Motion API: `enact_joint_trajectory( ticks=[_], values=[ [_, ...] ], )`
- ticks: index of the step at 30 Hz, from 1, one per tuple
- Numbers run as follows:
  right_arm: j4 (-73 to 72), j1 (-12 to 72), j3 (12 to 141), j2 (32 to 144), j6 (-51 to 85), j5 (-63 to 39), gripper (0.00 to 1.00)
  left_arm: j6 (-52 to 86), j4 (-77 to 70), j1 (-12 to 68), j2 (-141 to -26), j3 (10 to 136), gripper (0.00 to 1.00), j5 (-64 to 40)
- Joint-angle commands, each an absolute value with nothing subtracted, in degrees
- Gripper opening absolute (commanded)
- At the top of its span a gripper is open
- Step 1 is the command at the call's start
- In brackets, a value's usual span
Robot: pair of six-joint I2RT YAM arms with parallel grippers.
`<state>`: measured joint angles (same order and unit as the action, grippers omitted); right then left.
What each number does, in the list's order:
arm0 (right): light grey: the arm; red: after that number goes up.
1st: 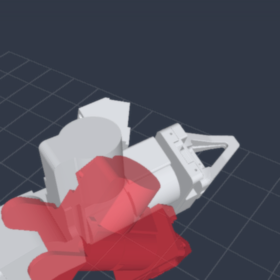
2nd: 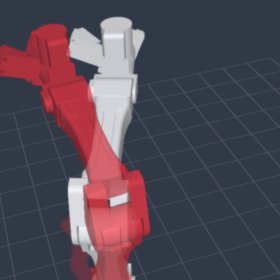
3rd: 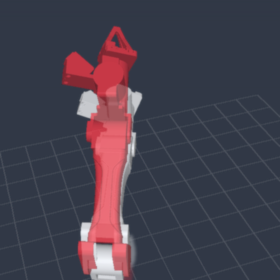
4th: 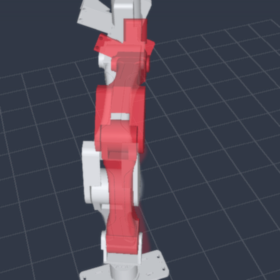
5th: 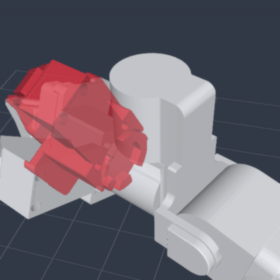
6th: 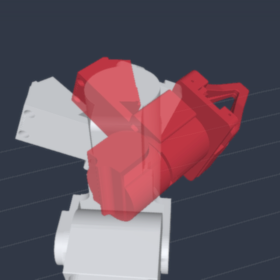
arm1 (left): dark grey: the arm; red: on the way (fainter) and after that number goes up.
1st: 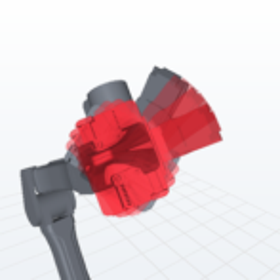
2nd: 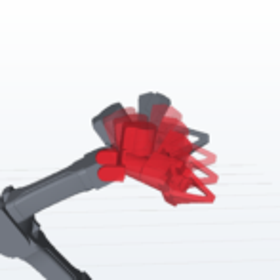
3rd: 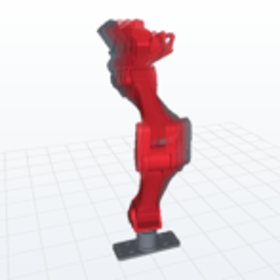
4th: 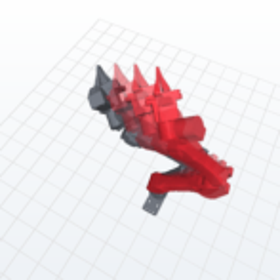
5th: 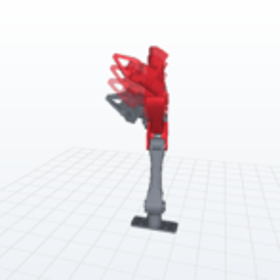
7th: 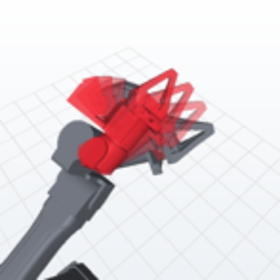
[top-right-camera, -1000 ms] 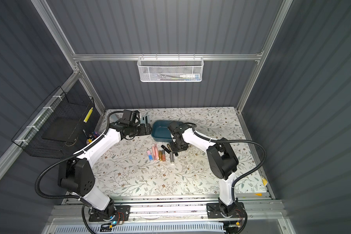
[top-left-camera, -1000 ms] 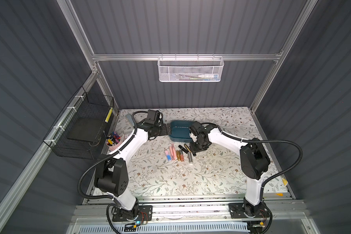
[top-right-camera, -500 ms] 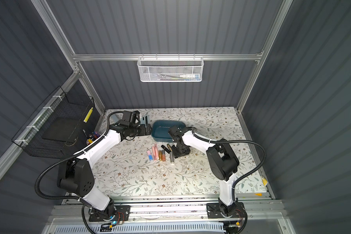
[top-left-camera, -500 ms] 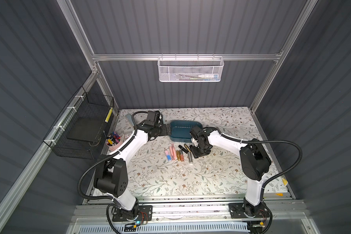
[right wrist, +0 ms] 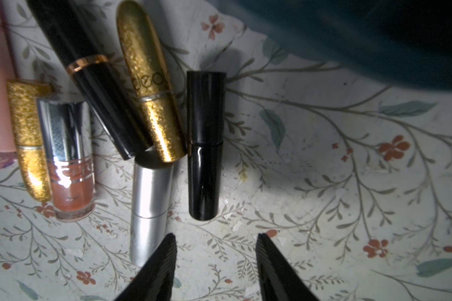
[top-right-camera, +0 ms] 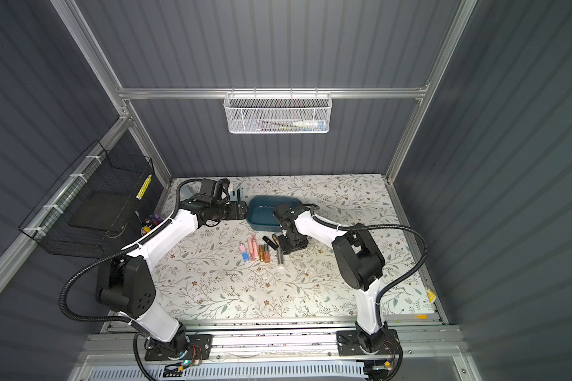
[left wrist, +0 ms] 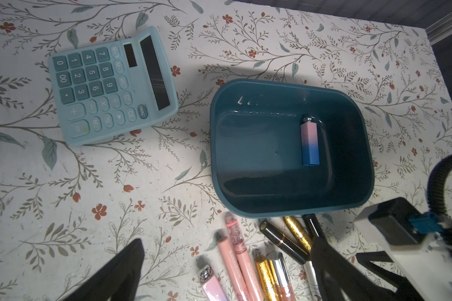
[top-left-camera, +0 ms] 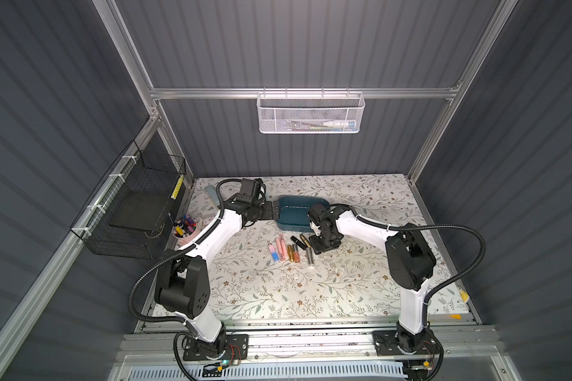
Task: Put the lipstick into the storage box
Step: Pick up the lipstick at the center of the board.
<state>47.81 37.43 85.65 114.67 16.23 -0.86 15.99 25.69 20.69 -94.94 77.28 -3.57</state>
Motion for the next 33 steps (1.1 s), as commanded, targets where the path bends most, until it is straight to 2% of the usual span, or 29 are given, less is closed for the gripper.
enact_joint_trajectory(
  ticks=[1,21,33],
  values=[
    [48.2,35.8,87.2,116.5,14.6,-0.8,0.52,14.1,27.8,20.7,-94.5,79.0,1.0,-3.5],
    [48.1,34.6,91.5,121.8,13.3,-4.0,0.52,12.4,31.0,20.7,-96.1,83.4,1.0,-1.8],
    [47.5,34.5,90.2,122.4,13.6,-6.3,0.46,12.8,30.5,20.7,-97.1,83.0,1.0,-1.8]
  ],
)
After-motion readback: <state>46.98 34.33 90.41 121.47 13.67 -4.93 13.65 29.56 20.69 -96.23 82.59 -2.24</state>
